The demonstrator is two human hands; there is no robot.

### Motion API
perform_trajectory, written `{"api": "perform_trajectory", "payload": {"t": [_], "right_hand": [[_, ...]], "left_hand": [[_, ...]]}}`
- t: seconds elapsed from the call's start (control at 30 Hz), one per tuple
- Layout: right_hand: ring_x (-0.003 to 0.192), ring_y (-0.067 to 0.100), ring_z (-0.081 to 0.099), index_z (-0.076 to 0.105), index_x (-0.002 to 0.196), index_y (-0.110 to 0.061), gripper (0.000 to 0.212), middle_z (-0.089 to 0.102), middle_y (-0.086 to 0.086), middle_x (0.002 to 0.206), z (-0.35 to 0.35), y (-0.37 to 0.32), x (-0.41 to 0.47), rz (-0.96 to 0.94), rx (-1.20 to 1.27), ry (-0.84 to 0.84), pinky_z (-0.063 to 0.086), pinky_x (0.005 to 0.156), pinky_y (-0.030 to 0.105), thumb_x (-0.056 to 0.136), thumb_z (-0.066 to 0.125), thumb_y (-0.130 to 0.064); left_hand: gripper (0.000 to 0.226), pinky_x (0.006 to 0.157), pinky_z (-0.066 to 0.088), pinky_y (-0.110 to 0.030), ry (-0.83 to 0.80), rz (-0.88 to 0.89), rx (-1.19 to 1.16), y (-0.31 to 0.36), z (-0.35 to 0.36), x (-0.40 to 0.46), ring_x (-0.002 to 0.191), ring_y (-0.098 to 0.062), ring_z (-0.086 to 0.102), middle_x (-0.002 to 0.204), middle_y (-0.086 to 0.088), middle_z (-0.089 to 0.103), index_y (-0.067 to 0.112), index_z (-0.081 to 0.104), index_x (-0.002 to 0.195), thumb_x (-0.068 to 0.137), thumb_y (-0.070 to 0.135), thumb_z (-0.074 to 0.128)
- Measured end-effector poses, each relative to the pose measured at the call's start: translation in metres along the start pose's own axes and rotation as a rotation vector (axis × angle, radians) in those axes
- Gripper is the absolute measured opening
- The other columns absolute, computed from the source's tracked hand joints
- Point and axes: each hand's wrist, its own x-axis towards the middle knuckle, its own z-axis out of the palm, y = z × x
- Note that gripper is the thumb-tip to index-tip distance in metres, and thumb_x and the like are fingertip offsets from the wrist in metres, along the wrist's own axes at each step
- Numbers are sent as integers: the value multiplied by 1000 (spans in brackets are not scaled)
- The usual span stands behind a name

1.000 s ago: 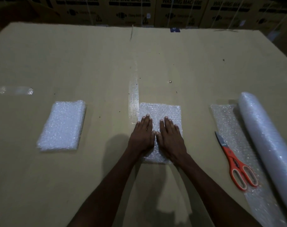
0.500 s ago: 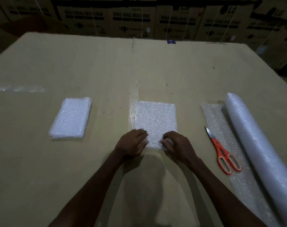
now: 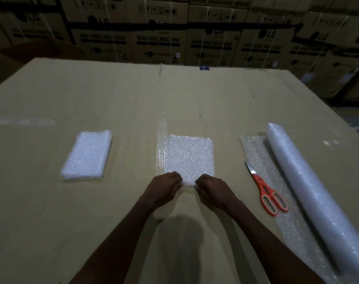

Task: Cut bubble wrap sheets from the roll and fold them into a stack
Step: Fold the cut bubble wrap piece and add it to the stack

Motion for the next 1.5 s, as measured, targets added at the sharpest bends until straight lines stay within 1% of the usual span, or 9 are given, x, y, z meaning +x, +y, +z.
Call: {"api": "perform_trajectory", "payload": {"t": [0.2, 0.3, 0.47, 0.67, 0.87, 0.97, 1.13, 1.33, 1.5], "right_hand": [[88, 20, 68, 77, 97, -16, 27, 76, 0, 97, -19, 3, -9, 80, 214, -182, 51, 77, 36, 90, 55, -31], [89, 9, 69, 79, 99, -19, 14, 77, -8, 97, -28, 6, -13, 110, 354, -282, 50, 79, 26, 89, 70, -23], [82, 6, 69, 79, 99, -9, 14, 78, -1, 92, -41, 15, -16, 153, 525, -177, 51, 81, 24, 85, 79, -10], [71, -1, 64, 79, 92, -14, 9, 75, -8, 81, -44, 27, 9, 252, 589, 14, 52, 76, 27, 87, 78, -7], [87, 8, 71, 81, 102, -13, 17, 78, -2, 100, -38, 30, 48, 243, 398, 171, 51, 81, 20, 85, 82, -17], [91, 23, 72, 80, 106, -11, 19, 78, 6, 103, -32, 35, 69, 207, 255, 149, 52, 81, 31, 88, 78, -17], [97, 28, 70, 78, 109, -13, 20, 77, 7, 107, -20, 47, 93, 250, 155, 89, 45, 77, 29, 90, 73, -16], [101, 34, 66, 73, 113, -15, 25, 73, 7, 109, -15, 47, 102, 288, 26, 49, 50, 78, 37, 89, 69, -19], [86, 41, 65, 70, 109, -2, 36, 68, 19, 102, -5, 26, 94, 265, -117, 314, 55, 62, 42, 77, 83, -10]], "left_hand": [[33, 75, 45, -28, -31, -48, -63, 7, -5, -20, 97, -17, 65, 111, 7, 71, 25, 68, 116, 89, 44, 65], [24, 68, 48, -29, -85, -141, -231, 12, -10, -23, 84, -16, 67, 93, 6, 74, 24, 73, 98, 83, 41, 66], [24, 75, 50, -27, -215, -260, -571, 8, -20, -19, 80, -7, 66, 87, 4, 74, 15, 76, 93, 79, 34, 80], [34, 76, 47, -14, -39, -351, -657, -11, -29, 3, 81, 6, 63, 97, 7, 73, 17, 75, 103, 75, 34, 83], [31, 75, 44, -22, 95, -429, -410, -25, -27, 37, 89, -14, 65, 103, 0, 74, 13, 74, 106, 83, 34, 76], [35, 86, 48, -32, 165, -423, -269, -32, -19, 49, 105, -22, 63, 116, -2, 66, 14, 67, 119, 86, 25, 73], [60, 107, 39, -45, 83, -287, -77, -34, -7, 64, 130, -33, 48, 138, -15, 55, 5, 54, 138, 85, 24, 74], [53, 99, 41, -47, -32, -209, 18, -45, 6, 75, 118, -35, 56, 127, -14, 62, 6, 58, 132, 88, 34, 56], [56, 88, 48, -45, -31, -163, 56, -51, 14, 76, 98, -36, 63, 118, -16, 65, 6, 62, 125, 88, 42, 41]]}}
